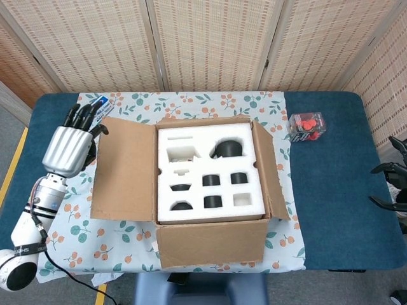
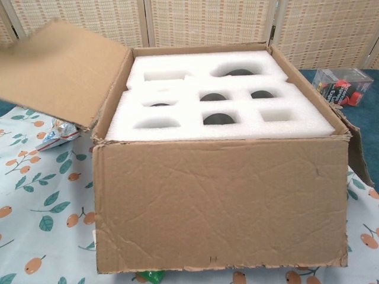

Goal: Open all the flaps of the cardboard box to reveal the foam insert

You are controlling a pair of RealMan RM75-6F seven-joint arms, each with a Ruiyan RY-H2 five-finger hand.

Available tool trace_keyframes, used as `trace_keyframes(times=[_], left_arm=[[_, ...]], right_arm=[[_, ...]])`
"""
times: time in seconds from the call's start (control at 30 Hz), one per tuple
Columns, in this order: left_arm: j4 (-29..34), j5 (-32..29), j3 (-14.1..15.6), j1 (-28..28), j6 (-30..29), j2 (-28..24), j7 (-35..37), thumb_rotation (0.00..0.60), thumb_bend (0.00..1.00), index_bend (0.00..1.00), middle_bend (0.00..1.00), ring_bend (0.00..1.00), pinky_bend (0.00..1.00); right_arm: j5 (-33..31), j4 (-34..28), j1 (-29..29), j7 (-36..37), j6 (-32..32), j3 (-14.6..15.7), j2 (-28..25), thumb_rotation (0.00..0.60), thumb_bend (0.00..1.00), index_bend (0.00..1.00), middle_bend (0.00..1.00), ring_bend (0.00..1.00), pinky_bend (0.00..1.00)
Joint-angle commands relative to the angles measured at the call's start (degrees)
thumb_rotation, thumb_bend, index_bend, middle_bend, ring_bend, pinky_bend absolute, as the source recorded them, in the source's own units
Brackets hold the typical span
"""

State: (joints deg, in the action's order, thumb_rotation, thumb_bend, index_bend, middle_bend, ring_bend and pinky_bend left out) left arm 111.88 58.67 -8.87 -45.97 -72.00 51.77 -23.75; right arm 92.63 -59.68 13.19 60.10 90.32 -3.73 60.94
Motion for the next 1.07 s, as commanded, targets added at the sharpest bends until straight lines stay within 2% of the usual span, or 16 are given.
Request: trace_keyframes(times=[0.03,0.13,0.27,0.37,0.4,0.43,0.5,0.67,0.77,0.9,1.07], left_arm=[[0.27,1.98,0.19,3.41,-2.54,-1.33,2.96,0.600,1.00,0.36,0.00,0.00,0.00],[0.88,3.70,0.69,6.15,-4.34,-2.27,4.95,0.600,1.00,0.27,0.00,0.00,0.00],[2.64,5.17,3.52,11.93,-7.22,-3.92,6.31,0.600,1.00,0.11,0.00,0.00,0.00],[3.23,3.66,6.23,16.13,-9.00,-3.95,4.30,0.600,0.86,0.03,0.00,0.00,0.00],[3.35,2.92,6.91,17.20,-9.33,-3.88,3.65,0.600,0.77,0.01,0.00,0.00,0.00],[3.16,2.20,7.61,18.57,-9.79,-3.57,3.38,0.600,0.70,0.00,0.00,0.00,0.00],[1.76,1.99,8.49,20.81,-10.86,-2.49,4.15,0.600,0.63,0.00,0.00,0.00,0.00],[-6.26,6.01,10.68,27.33,-13.35,2.66,12.77,0.600,0.58,0.00,0.00,0.00,0.00],[-13.84,10.52,11.38,30.86,-16.62,6.93,17.74,0.600,0.58,0.00,0.00,0.00,0.00],[-23.66,13.88,10.48,35.18,-23.69,13.94,19.65,0.600,0.58,0.00,0.00,0.00,0.00],[-25.71,16.87,10.23,36.96,-24.62,14.90,21.32,0.600,0.58,0.00,0.00,0.00,0.00]], right_arm=[[0.03,-0.76,0.21,-0.83,-0.42,0.04,-0.06,0.289,0.22,0.41,0.00,0.00,0.00],[-0.07,-1.54,0.38,-2.05,-0.81,-0.02,-0.11,0.291,0.22,0.41,0.00,0.00,0.00],[-2.16,-3.95,0.17,-8.17,-2.17,-0.79,-0.21,0.304,0.22,0.39,0.00,0.00,0.00],[-6.11,-7.73,-0.31,-19.86,-3.99,-2.25,-0.13,0.324,0.22,0.27,0.00,0.00,0.00],[-7.38,-9.13,-0.32,-23.85,-4.44,-2.81,-0.05,0.327,0.22,0.20,0.00,0.00,0.00],[-8.70,-10.98,-0.32,-28.89,-4.98,-3.31,-0.01,0.329,0.22,0.17,0.00,0.00,0.00],[-10.48,-13.65,-0.38,-35.95,-5.40,-3.97,0.14,0.344,0.22,0.14,0.00,0.00,0.00],[-13.45,-19.46,-0.87,-51.41,-3.69,-5.33,2.58,0.386,0.22,0.14,0.00,0.00,0.00],[-13.88,-20.86,-1.04,-56.00,-3.14,-5.33,4.90,0.407,0.22,0.14,0.00,0.00,0.00],[-13.70,-22.40,-0.65,-60.07,-4.82,-4.56,5.95,0.427,0.22,0.14,0.00,0.00,0.00],[-14.59,-24.73,-0.82,-59.72,-6.38,-4.70,6.09,0.427,0.22,0.14,0.00,0.00,0.00]])
